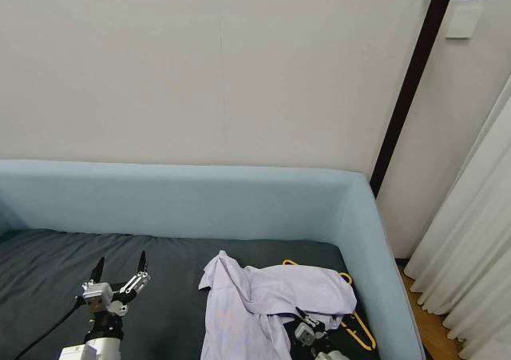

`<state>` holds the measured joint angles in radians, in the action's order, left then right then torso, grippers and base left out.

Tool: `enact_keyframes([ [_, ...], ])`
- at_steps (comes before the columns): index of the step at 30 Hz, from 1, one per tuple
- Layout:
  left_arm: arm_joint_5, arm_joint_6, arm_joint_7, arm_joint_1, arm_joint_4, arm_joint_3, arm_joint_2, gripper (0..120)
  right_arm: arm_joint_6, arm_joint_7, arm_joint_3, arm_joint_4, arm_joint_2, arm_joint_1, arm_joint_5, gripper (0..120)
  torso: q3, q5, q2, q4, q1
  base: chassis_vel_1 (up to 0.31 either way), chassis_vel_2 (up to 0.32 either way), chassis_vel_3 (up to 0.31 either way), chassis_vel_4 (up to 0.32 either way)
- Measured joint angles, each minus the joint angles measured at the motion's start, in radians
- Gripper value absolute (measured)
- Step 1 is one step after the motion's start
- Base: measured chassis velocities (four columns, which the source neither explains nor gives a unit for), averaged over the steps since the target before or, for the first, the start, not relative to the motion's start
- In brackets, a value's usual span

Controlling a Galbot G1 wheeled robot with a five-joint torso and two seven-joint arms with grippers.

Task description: Pick up the clothes from the sofa and hang them on the clothes hanger.

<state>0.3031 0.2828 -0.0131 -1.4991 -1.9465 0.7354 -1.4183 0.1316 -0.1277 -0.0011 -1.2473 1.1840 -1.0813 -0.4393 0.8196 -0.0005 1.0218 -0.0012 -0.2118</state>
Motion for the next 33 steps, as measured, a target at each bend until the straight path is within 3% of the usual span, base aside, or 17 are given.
enact_keyframes([
  [7,-0.001,0.001,0.000,0.011,0.012,-0.004,-0.003,100,0.028,-0.008,0.000,-0.037,-0.014,0.003,0.044,0,0.000,-0.0001,0.000,0.0000,0.000,0.000,0.000,0.000,0.000],
  [11,-0.001,0.001,0.000,0.015,0.015,-0.004,-0.001,100,0.069,0.046,0.000,-0.122,-0.033,0.002,0.219,0,0.000,-0.0001,0.000,-0.0001,0.000,0.000,0.000,0.000,0.000],
  [15,-0.001,0.001,0.000,0.017,0.016,-0.004,0.004,100,0.050,0.184,-0.005,-0.317,-0.073,0.028,0.649,0,0.000,0.0001,0.000,0.0000,0.000,0.000,0.000,0.000,0.000],
  [16,-0.001,0.001,0.000,0.017,0.016,-0.004,0.004,100,0.050,0.184,-0.005,-0.317,-0.073,0.028,0.649,0,0.000,0.0001,0.000,0.0000,0.000,0.000,0.000,0.000,0.000],
  [18,-0.001,0.001,0.000,0.019,0.015,-0.005,0.008,100,-0.048,0.275,-0.004,-0.449,-0.115,0.063,0.937,0,0.000,-0.0002,0.000,0.0002,0.000,0.000,0.000,0.000,0.000],
  [21,-0.001,0.000,0.001,0.021,0.007,-0.006,0.011,100,-0.137,0.273,0.020,-0.540,-0.159,0.122,1.240,0,0.000,-0.0001,0.000,-0.0001,0.000,0.000,0.000,0.000,0.000],
  [22,-0.001,0.000,0.001,0.021,0.007,-0.006,0.011,100,-0.137,0.273,0.020,-0.540,-0.159,0.122,1.240,0,0.000,-0.0001,0.000,-0.0001,0.000,0.000,0.000,0.000,0.000],
  [25,-0.001,-0.001,0.001,0.024,0.002,-0.006,0.013,100,-0.151,0.234,0.042,-0.575,-0.198,0.239,1.459,0,0.000,0.0001,0.000,-0.0001,0.000,0.000,0.000,0.000,0.000],
  [33,-0.001,-0.002,0.002,0.031,-0.001,-0.006,0.011,100,-0.101,0.222,0.052,-0.610,-0.224,0.432,1.641,0,0.000,0.0000,0.000,0.0001,0.000,0.000,0.000,0.000,0.000],
])
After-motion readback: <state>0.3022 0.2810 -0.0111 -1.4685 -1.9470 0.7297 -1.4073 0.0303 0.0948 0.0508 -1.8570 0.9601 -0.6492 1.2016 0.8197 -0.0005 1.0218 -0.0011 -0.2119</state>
